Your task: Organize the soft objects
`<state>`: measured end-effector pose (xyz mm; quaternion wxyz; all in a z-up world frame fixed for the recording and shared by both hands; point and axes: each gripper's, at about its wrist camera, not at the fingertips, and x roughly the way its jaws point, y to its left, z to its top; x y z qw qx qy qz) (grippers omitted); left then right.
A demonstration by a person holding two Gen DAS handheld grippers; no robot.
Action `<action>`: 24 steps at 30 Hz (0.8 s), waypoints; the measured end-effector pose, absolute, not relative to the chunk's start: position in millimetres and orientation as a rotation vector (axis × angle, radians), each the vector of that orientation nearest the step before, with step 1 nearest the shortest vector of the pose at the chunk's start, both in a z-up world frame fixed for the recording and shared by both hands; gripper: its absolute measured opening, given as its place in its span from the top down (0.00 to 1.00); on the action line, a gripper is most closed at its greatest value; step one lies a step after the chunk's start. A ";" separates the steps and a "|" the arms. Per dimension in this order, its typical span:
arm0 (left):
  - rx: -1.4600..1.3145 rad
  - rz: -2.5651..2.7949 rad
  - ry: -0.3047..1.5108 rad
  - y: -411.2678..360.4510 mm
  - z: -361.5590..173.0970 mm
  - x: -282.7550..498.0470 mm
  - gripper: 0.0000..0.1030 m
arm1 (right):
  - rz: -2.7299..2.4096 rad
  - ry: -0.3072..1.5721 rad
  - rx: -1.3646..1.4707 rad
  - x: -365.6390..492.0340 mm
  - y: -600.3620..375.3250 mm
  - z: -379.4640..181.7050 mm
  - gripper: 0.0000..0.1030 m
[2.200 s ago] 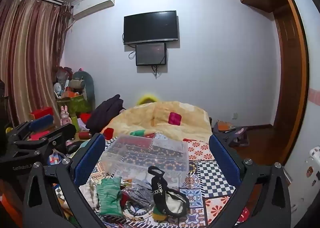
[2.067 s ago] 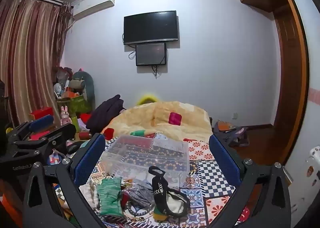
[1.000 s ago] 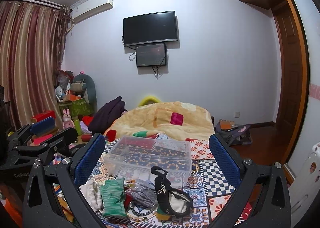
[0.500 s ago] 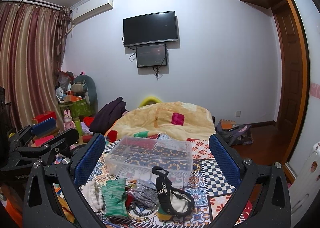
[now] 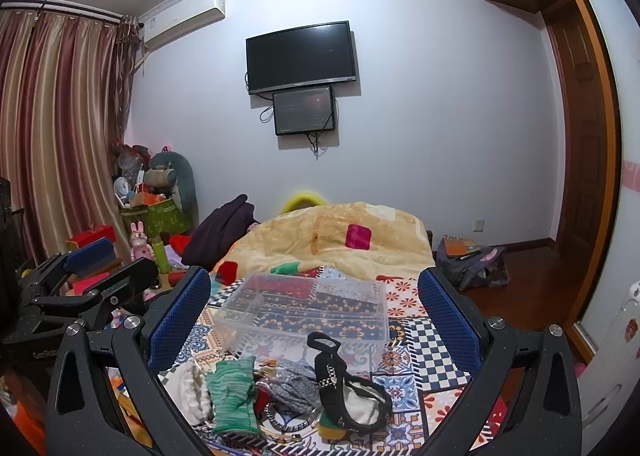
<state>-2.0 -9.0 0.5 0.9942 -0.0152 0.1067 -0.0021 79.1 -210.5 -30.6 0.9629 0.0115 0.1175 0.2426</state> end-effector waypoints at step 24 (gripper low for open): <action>-0.033 -0.005 0.217 -11.4 0.7 -0.8 0.00 | 0.501 0.239 0.030 77.0 -209.5 -30.0 0.00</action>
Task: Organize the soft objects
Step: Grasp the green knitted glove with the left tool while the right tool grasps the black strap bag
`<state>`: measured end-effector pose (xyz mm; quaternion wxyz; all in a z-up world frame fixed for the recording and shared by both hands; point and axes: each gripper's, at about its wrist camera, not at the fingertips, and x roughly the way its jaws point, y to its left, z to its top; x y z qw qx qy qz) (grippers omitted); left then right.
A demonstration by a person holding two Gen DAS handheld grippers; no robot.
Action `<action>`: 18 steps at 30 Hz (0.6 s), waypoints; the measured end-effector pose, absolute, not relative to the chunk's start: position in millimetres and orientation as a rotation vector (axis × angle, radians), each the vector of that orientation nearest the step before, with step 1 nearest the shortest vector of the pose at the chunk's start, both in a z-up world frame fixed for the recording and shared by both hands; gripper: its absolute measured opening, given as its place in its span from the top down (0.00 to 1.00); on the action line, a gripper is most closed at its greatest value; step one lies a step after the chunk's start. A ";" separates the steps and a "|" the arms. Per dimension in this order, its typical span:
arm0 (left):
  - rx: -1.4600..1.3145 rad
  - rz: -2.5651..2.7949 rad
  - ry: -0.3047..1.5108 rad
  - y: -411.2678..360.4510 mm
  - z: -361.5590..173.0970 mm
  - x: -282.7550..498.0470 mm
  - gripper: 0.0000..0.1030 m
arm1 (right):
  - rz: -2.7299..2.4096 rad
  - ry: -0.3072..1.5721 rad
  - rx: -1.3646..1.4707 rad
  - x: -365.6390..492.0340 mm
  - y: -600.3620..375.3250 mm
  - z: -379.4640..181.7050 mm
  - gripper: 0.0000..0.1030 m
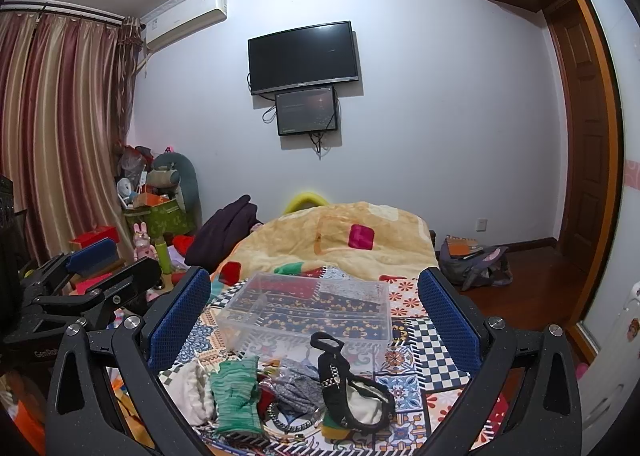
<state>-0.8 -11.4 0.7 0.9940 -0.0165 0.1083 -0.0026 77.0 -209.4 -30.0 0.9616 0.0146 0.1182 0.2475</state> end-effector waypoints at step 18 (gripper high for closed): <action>-0.099 -0.053 0.436 1.7 -43.8 37.4 0.20 | 0.499 0.445 0.049 117.8 -215.4 -75.3 0.20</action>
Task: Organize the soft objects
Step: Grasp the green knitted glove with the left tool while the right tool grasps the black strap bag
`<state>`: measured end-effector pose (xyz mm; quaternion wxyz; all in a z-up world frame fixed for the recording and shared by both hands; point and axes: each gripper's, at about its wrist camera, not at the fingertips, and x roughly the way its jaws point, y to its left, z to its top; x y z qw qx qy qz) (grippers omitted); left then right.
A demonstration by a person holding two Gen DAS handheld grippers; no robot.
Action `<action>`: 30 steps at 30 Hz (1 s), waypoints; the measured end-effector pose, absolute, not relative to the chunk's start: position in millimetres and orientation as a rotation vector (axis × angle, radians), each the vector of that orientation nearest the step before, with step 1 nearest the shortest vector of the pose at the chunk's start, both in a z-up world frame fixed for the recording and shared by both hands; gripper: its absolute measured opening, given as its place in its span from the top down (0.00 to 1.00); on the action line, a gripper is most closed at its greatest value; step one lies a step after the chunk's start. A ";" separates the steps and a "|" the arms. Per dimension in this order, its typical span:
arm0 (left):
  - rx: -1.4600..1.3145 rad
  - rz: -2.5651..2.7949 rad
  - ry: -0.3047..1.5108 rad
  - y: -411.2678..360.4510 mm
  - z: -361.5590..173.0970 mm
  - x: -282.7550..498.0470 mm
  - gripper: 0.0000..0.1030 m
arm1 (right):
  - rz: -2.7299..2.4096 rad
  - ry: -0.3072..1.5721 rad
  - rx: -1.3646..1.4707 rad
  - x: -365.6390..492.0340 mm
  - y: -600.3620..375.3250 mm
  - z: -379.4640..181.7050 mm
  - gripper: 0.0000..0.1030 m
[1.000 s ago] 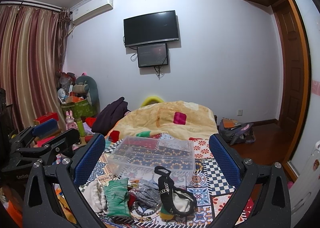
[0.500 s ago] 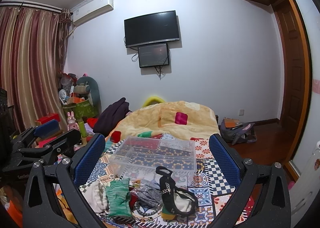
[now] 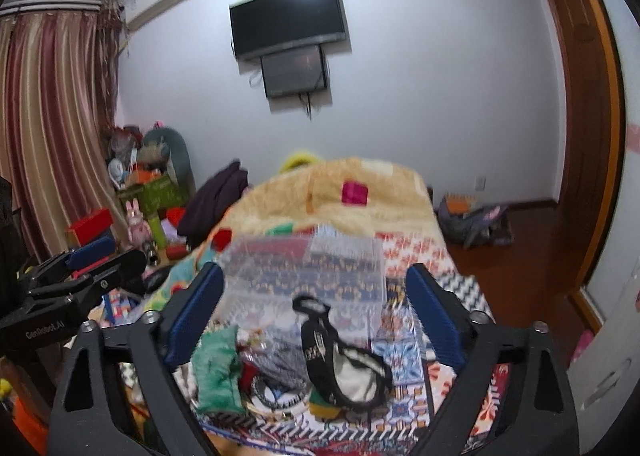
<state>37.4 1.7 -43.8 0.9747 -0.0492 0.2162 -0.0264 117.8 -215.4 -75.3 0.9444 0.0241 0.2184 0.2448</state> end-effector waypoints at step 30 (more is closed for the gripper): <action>-0.109 -0.168 0.748 -8.2 -136.7 77.4 0.96 | 0.556 0.734 0.018 147.0 -201.5 -145.5 0.86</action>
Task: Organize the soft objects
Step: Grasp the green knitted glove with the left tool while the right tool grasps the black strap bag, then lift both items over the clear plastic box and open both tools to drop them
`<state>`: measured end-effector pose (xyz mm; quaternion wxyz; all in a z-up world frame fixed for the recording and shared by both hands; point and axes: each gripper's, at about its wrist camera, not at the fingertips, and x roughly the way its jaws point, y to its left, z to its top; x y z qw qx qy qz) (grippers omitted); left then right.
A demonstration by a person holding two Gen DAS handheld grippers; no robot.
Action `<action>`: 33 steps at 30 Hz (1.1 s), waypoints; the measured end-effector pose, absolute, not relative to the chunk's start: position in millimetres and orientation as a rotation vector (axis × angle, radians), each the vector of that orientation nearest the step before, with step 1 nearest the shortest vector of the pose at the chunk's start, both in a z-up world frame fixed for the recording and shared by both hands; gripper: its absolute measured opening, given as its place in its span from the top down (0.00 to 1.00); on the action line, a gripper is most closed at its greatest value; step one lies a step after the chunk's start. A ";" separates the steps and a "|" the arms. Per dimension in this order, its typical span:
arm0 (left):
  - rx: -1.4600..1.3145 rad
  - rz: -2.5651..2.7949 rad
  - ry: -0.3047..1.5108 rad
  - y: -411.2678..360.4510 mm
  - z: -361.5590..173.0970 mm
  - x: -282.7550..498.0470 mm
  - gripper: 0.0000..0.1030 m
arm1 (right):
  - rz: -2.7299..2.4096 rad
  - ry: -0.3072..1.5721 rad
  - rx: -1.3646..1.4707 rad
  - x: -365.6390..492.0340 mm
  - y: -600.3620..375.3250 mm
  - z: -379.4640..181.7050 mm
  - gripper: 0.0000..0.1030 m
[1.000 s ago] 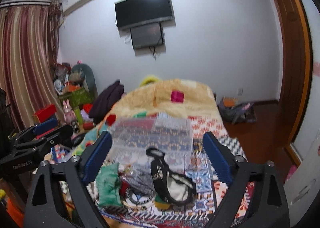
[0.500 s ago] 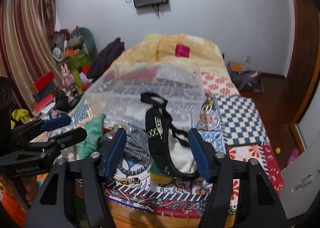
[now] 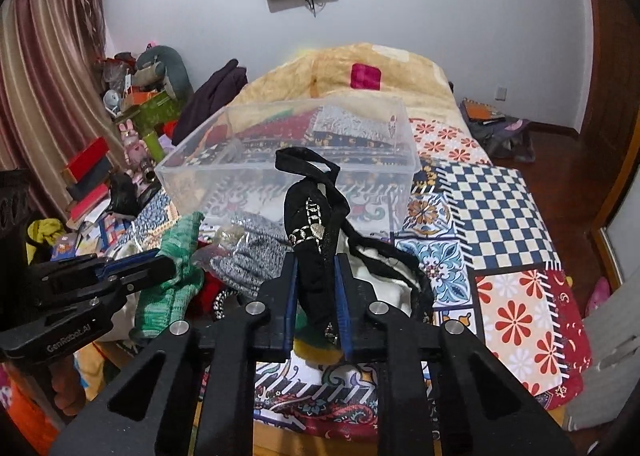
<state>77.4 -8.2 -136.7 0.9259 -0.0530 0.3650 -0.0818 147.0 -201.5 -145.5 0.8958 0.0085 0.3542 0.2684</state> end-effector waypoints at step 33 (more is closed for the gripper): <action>-0.105 -0.070 0.570 27.7 -54.4 170.6 0.97 | 0.516 0.495 0.020 201.4 -175.5 -76.4 0.88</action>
